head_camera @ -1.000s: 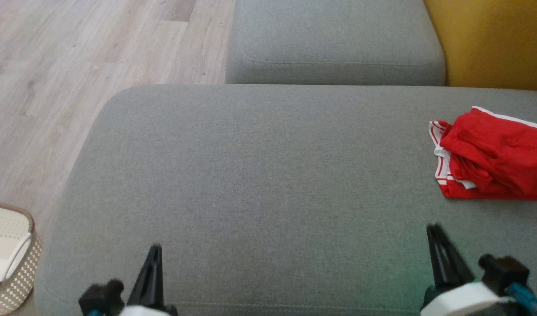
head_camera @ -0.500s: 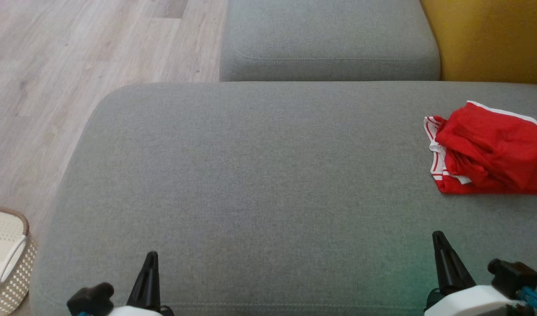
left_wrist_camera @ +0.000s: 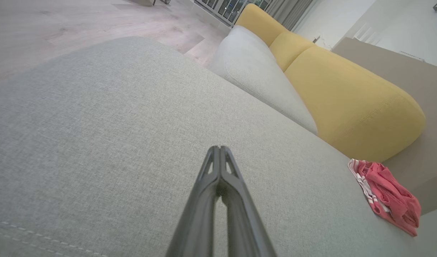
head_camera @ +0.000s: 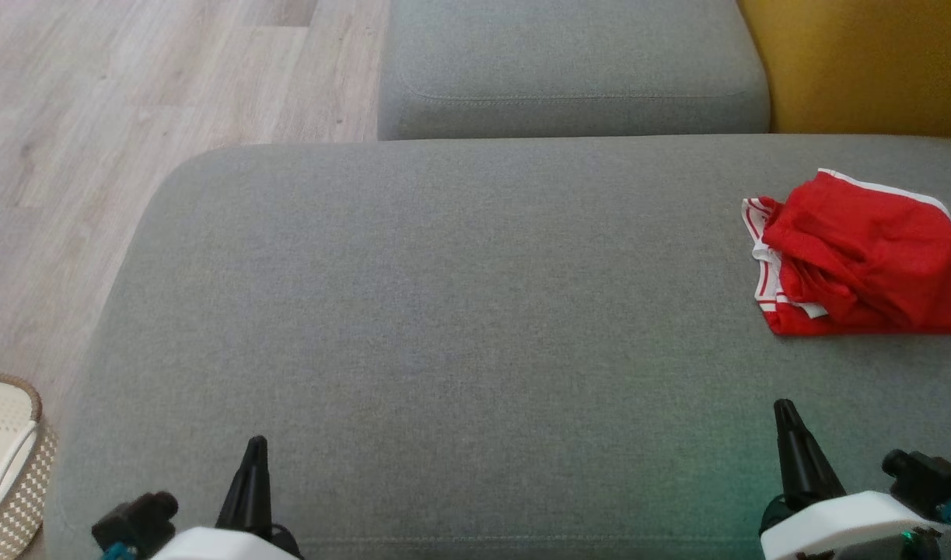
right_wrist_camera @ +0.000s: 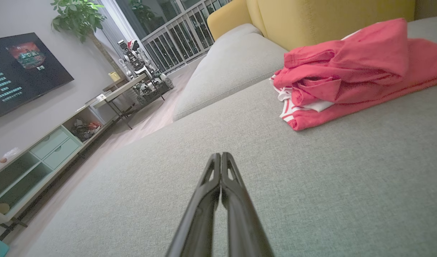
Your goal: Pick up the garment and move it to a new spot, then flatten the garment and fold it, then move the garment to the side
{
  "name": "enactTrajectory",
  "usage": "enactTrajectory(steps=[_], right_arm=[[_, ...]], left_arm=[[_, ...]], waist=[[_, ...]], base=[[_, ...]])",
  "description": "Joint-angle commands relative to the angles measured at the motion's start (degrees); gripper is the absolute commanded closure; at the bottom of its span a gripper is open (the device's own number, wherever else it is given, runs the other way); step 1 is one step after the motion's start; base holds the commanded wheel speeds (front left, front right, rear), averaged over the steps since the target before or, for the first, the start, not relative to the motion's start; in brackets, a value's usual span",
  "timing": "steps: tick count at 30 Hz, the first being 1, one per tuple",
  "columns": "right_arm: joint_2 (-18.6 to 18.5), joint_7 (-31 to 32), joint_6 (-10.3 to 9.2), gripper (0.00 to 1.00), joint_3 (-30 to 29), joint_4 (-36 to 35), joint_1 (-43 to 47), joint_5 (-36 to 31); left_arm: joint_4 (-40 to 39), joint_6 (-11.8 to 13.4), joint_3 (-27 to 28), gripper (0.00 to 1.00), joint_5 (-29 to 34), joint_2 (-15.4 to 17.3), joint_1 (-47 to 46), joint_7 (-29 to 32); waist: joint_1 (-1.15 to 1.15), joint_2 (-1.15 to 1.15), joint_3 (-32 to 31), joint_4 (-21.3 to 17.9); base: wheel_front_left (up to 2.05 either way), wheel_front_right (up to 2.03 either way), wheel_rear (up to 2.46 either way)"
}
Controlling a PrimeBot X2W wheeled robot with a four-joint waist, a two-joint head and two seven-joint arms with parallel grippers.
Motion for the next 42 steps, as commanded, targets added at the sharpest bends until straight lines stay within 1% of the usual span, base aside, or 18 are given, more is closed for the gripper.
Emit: enactTrajectory(steps=[1, 42], right_arm=[[-0.28, 0.30, -0.01, 1.00, -0.15, -1.54, -3.15, 1.46], [-0.52, 6.96, -0.01, 1.00, -1.09, -0.73, -7.08, 27.37]], left_arm=[[-1.59, -0.27, 1.25, 1.00, -1.32, 0.51, -3.40, 0.32], [0.13, -2.67, 6.10, 1.00, -25.78, 0.79, -8.56, 6.66]], waist=[[0.00, 0.00, 0.06, -0.08], [0.00, 0.00, 1.83, -2.97]], base=[[0.00, 0.00, 0.00], [0.00, 0.00, 0.00]])
